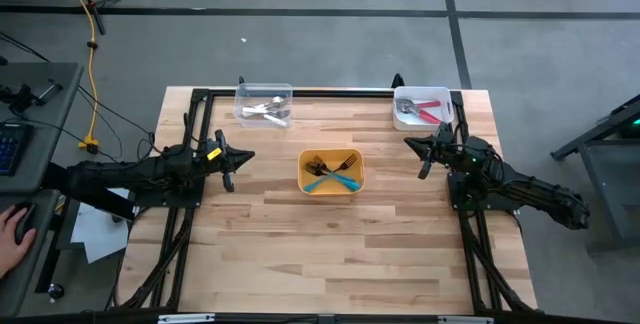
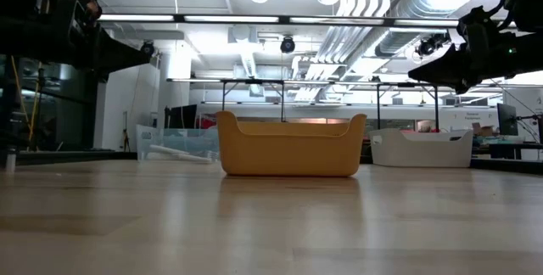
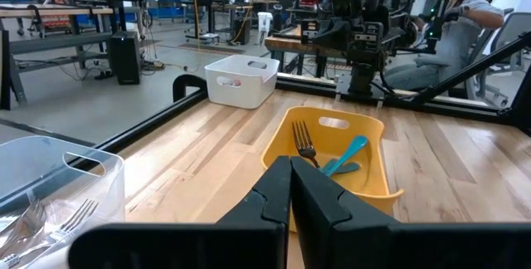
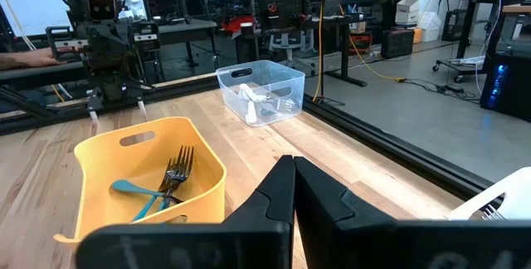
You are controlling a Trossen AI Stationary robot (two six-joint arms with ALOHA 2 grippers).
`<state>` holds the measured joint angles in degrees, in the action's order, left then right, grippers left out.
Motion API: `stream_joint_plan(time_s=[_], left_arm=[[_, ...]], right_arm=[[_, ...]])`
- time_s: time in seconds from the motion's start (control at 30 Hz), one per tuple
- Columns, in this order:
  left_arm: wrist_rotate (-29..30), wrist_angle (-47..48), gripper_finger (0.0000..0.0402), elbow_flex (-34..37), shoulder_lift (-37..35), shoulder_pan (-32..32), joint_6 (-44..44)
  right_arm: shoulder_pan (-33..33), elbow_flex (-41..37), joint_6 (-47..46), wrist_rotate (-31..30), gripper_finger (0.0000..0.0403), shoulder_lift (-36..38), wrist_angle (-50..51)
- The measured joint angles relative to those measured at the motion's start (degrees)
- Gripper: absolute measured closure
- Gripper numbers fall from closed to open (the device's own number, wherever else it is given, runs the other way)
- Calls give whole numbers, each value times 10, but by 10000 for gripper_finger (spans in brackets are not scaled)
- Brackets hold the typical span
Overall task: Sort silverware by color (type)
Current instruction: Return to Home Position
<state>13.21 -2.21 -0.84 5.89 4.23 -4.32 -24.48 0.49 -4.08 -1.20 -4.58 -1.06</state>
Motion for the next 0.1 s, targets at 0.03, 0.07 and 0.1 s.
stream_joint_plan(time_s=[0.03,0.07,0.1], left_arm=[[0,0,398,0,0,0,0],[0,0,398,0,0,0,0],[0,0,398,0,0,0,0]], right_arm=[[0,0,0,0,402,0,0],[0,0,0,0,402,0,0],[0,0,0,0,402,0,0]])
